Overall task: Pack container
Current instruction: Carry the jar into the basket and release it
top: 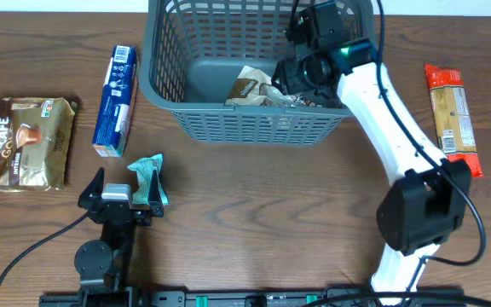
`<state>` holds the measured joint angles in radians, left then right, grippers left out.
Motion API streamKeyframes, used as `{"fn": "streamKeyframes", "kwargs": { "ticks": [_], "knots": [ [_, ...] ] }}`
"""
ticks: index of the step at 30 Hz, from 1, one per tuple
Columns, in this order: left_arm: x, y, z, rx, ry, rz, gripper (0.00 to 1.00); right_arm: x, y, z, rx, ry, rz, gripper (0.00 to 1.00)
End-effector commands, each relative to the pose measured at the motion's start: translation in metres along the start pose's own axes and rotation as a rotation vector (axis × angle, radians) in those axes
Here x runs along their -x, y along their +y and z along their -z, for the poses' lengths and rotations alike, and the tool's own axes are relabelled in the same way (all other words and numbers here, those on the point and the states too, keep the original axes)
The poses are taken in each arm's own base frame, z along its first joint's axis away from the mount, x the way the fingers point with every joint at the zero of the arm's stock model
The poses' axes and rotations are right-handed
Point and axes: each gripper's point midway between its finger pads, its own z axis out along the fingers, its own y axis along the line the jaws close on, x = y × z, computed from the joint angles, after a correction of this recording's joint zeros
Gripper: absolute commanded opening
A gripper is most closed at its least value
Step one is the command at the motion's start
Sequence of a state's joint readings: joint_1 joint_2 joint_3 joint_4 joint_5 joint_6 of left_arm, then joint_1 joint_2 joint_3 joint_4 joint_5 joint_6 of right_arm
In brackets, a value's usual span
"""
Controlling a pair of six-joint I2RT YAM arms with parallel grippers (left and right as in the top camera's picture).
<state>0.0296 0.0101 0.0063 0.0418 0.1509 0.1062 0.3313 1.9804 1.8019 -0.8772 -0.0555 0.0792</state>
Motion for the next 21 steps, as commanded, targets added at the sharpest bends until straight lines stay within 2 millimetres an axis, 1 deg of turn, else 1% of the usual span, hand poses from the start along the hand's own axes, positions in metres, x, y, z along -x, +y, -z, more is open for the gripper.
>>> {"fn": "streamKeyframes", "kwargs": {
  "ticks": [1, 5, 12, 13, 14, 15, 16, 17, 21],
  "knots": [
    [0.0014, -0.0015, 0.0002, -0.007, -0.009, -0.011, 0.99, 0.0041, 0.0049, -0.0038, 0.007, -0.006, -0.005, 0.02],
    [0.0014, -0.0015, 0.0002, -0.007, -0.009, -0.011, 0.99, 0.0015, 0.0042, -0.0095, 0.005, 0.007, -0.006, 0.02],
    [0.0014, -0.0015, 0.0002, -0.007, -0.009, -0.011, 0.98, 0.0013, 0.0042, -0.01, 0.005, 0.008, -0.007, 0.01],
    [0.0014, -0.0015, 0.0002, -0.007, -0.009, -0.011, 0.98, 0.0013, 0.0043, -0.01, 0.005, 0.008, -0.007, 0.07],
    [0.0014, -0.0015, 0.0002, -0.007, -0.009, -0.011, 0.99, 0.0013, 0.0043, -0.01, 0.005, 0.008, -0.006, 0.19],
    [0.0014, -0.0014, 0.0002, -0.006, -0.009, -0.011, 0.99, 0.0015, 0.0043, -0.01, 0.005, 0.007, -0.006, 0.43],
    [0.0014, -0.0015, 0.0002, -0.007, -0.009, -0.011, 0.98, 0.0017, 0.0043, -0.01, 0.005, 0.007, -0.006, 0.77],
    [0.0014, -0.0015, 0.0002, -0.007, -0.009, -0.011, 0.99, 0.0018, 0.0043, -0.01, 0.005, 0.006, -0.006, 0.99],
    [0.0014, -0.0014, 0.0002, -0.006, -0.009, -0.011, 0.99, 0.0014, 0.0042, -0.01, 0.005, 0.008, -0.006, 0.99]
  ]
}}
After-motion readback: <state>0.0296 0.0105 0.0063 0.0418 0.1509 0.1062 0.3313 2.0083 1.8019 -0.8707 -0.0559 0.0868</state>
